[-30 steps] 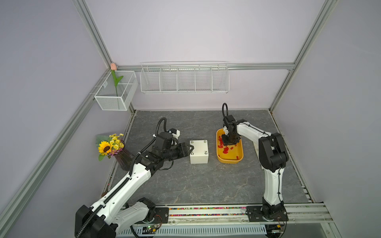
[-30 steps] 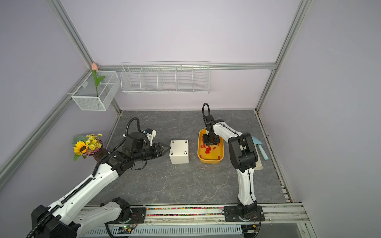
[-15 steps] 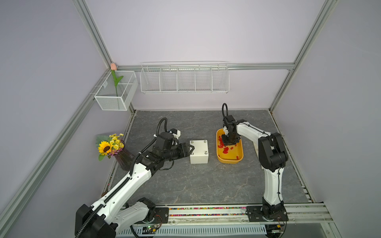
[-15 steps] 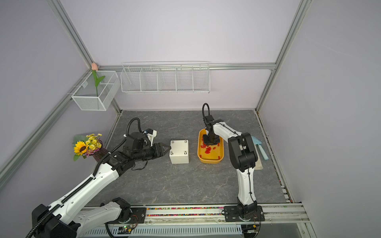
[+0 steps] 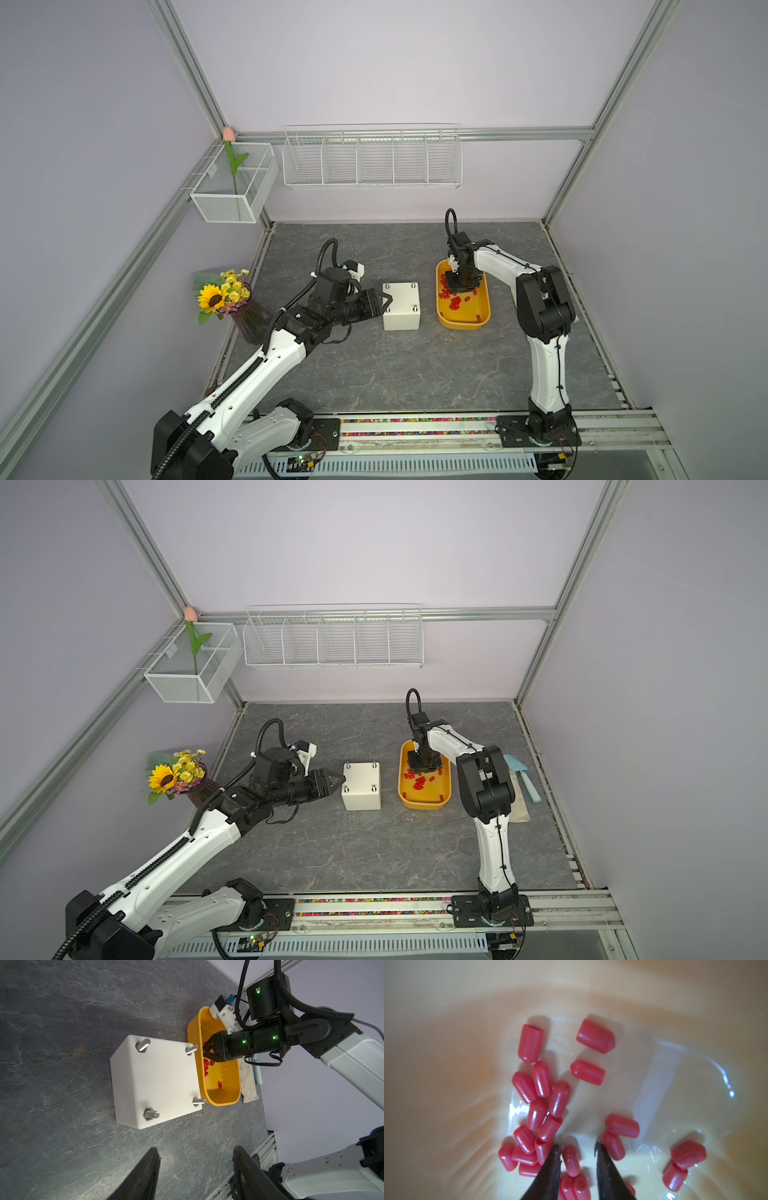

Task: Cover the protruding screws with screw protection sleeves
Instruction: Pick up the screw protection sleeve from the storage box.

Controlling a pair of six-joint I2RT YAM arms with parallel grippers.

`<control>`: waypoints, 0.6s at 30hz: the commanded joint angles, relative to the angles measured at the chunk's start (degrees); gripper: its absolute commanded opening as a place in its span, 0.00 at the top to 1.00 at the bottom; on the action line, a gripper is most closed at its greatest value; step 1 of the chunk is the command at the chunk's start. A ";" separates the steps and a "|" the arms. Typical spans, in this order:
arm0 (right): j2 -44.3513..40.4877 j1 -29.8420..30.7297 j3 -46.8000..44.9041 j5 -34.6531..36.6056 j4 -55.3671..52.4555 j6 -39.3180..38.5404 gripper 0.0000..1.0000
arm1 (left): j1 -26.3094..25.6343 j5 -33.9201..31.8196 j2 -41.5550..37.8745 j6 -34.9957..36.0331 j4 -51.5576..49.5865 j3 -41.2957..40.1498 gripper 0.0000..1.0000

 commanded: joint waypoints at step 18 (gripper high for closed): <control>1.43 0.58 -0.06 -0.63 -1.60 0.49 0.82 | -0.49 -0.91 -0.60 -1.17 0.73 -0.98 0.41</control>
